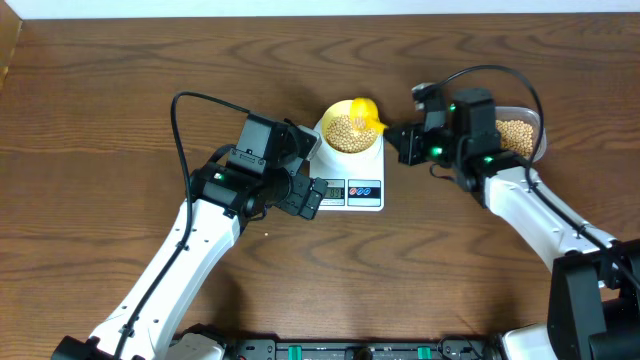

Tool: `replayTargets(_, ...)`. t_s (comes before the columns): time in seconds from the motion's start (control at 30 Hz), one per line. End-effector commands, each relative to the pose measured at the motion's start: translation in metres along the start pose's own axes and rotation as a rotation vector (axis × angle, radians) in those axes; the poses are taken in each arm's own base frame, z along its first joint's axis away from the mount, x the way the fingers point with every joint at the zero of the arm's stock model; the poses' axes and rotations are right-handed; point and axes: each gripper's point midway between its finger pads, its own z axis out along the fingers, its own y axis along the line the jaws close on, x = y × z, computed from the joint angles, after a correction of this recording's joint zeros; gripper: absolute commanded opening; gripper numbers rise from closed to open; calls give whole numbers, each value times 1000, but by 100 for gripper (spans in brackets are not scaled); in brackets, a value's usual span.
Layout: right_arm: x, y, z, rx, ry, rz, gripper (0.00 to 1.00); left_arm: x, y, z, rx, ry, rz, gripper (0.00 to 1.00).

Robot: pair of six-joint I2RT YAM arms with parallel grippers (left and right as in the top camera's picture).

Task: Scoop item into bowl and weigh 50g on scale
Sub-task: 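Move the scoop with the right gripper over to the soybean tub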

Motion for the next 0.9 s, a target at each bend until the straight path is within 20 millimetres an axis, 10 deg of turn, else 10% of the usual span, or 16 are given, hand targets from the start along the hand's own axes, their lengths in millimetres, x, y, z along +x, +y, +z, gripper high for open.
replayTargets(0.0,-13,14,-5,-117,-18,63,1,4,0,3,-1,12,-8,95)
replayTargets(0.87,-28,23,-17,-197,-48,123,1,4,0,3,-1,12,-9,95)
